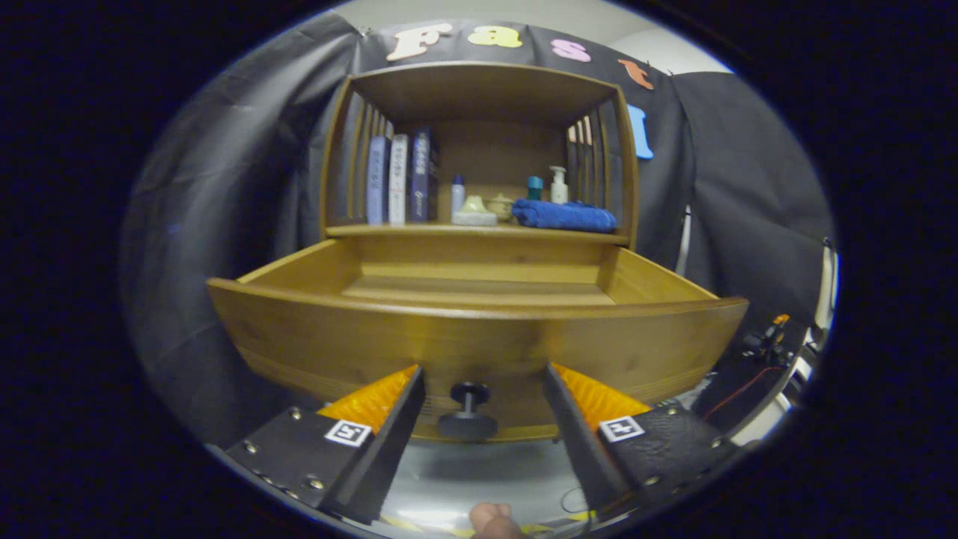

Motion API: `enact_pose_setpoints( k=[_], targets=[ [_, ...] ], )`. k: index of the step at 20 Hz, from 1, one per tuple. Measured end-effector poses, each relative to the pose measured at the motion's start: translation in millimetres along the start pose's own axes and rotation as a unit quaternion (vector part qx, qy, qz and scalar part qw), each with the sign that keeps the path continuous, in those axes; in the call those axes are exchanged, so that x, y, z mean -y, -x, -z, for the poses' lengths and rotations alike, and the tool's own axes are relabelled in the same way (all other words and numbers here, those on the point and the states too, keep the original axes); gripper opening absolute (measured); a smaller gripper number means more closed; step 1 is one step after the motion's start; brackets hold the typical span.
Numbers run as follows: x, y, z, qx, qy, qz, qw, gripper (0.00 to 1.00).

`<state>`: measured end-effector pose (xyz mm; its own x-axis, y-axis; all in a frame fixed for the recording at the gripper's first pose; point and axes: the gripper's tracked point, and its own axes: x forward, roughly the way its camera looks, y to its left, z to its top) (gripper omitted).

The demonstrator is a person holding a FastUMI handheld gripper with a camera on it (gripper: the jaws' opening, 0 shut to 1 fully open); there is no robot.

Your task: Pull open the drawer, take out the items inside it, and place them on the countertop above the cabinet.

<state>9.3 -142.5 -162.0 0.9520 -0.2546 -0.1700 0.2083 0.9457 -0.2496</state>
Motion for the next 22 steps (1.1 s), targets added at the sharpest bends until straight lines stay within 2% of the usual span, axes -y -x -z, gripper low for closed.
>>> enact_pose_setpoints(
  k=[4,6,11,17,22],
  targets=[
    [-1.7,-11.6,2.9,0.021,0.030,0.004,0.999,0.95],
    [-9.4,-16.5,14.7,-0.001,0.032,-0.002,0.999,0.98],
    [-21.4,-27.1,12.6,0.001,0.049,0.001,0.999,0.98],
    [-24.6,-53.4,3.9,0.008,0.027,-0.009,1.000,0.98],
    [-29.4,-95.3,-4.3,0.007,0.011,-0.020,1.000,0.98]
  ],
)
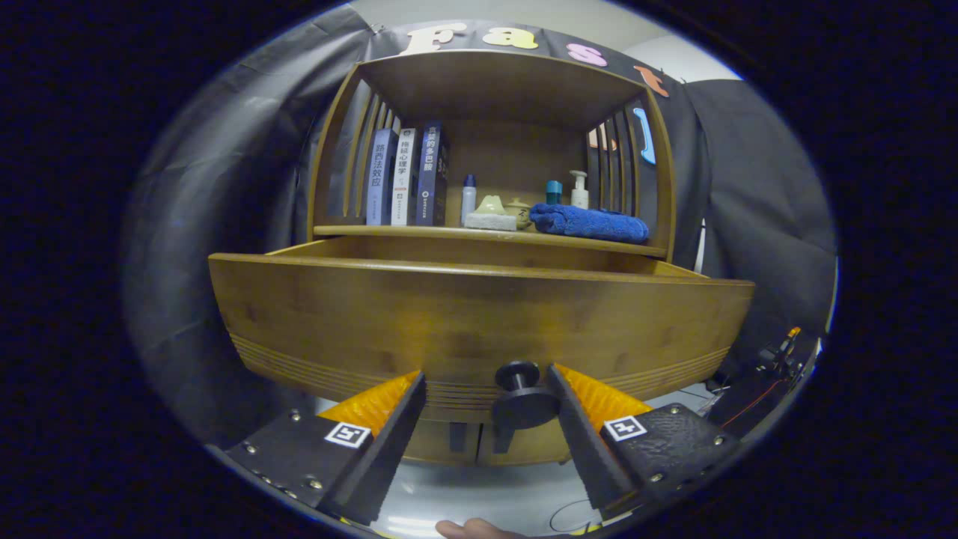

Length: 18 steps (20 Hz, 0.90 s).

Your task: Pull open the drawer, take out the items inside it, and place them on the countertop above the cabinet.

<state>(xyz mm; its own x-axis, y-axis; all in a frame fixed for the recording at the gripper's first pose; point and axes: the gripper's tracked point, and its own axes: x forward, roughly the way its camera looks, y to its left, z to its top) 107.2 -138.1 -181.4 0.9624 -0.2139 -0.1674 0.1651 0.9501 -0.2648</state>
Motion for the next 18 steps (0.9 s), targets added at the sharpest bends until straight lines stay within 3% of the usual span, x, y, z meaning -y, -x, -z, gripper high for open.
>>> enact_pose_setpoints(
  k=[11,18],
  targets=[
    [-5.0,-77.4,-17.9,0.050,-0.029,-0.002,0.998,0.99],
    [-5.7,-115.6,-25.3,0.126,-0.039,-0.011,0.991,0.99]
  ],
)
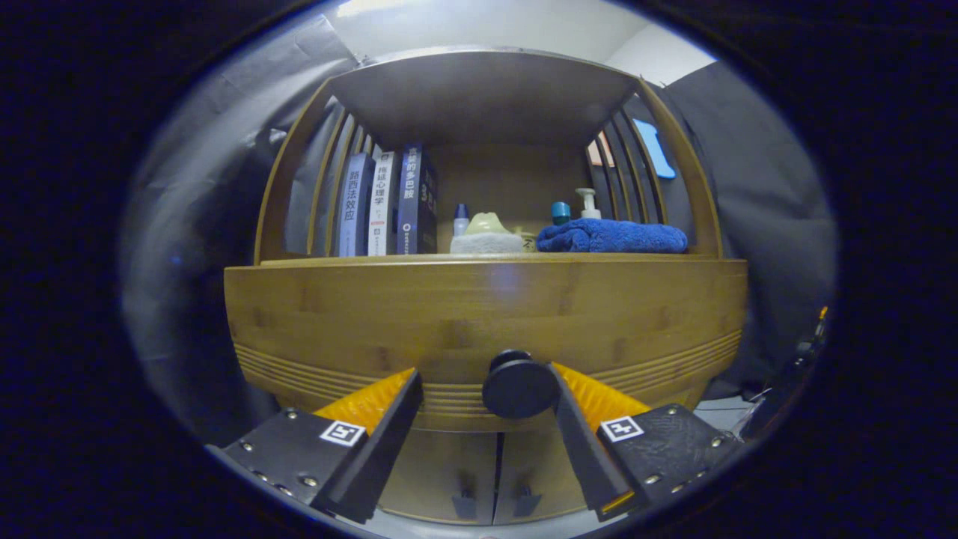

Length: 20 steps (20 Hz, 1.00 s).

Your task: Pull open the drawer, take out the items inside it, and place them on the countertop above the cabinet.

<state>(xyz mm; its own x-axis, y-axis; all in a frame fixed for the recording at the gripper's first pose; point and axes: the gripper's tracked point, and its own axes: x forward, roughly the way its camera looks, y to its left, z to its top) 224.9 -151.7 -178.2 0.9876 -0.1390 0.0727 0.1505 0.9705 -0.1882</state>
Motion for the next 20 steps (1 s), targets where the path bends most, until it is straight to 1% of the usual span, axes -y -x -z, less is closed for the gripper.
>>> enact_pose_setpoints(
  k=[4,8,14,20],
  targets=[
    [-0.8,-11.1,-1.3,0.042,-0.004,-0.002,0.999,0.99],
    [-2.9,-19.0,0.9,0.061,-0.014,0.003,0.998,0.98],
    [-6.5,-25.0,1.5,0.076,-0.014,0.010,0.997,0.98],
    [-7.6,-25.4,2.1,0.058,-0.015,0.010,0.998,0.99]
  ],
)
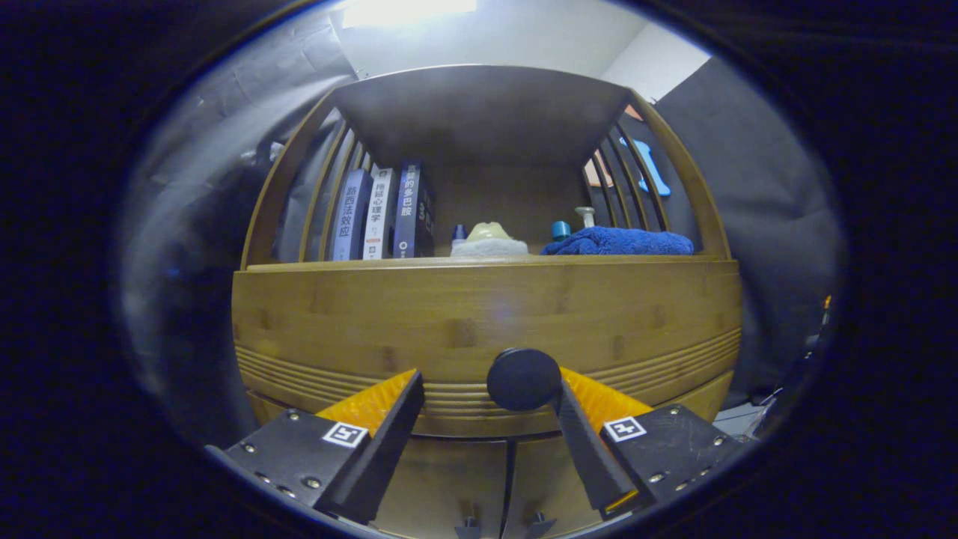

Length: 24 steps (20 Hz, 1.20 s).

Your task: Pull open the drawer, take out the items inside it, and place them on the countertop above the cabinet.

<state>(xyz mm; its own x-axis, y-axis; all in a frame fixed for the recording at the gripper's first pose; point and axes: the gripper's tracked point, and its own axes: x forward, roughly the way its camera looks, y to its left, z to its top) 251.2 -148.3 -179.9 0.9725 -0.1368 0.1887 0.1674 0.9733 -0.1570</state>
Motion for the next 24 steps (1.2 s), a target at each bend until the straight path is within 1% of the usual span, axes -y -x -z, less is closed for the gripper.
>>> enact_pose_setpoints(
  k=[2,4,6,7,9,12,14,17,20,22,24],
  targets=[
    [0.6,-0.3,0.7,-0.022,0.003,0.000,1.000,0.99],
    [2.4,-0.1,10.1,-0.069,0.016,0.003,0.998,0.99],
    [1.6,5.9,21.9,-0.117,0.019,-0.001,0.993,0.98],
    [5.3,8.3,23.5,-0.129,0.022,-0.001,0.991,0.99],
    [16.9,20.8,12.8,-0.131,0.027,0.006,0.991,0.99],
    [31.4,41.9,-20.0,-0.135,0.030,0.015,0.990,0.98],
    [44.3,55.3,-53.9,-0.126,0.056,0.024,0.990,0.98],
    [38.7,82.2,-104.7,-0.101,0.088,0.007,0.991,0.98],
    [29.0,112.8,-150.9,-0.092,0.106,0.007,0.990,0.97],
    [17.8,130.8,-188.7,-0.086,0.103,0.009,0.991,0.96],
    [3.9,148.3,-226.8,-0.083,0.083,0.003,0.993,0.96]
  ],
)
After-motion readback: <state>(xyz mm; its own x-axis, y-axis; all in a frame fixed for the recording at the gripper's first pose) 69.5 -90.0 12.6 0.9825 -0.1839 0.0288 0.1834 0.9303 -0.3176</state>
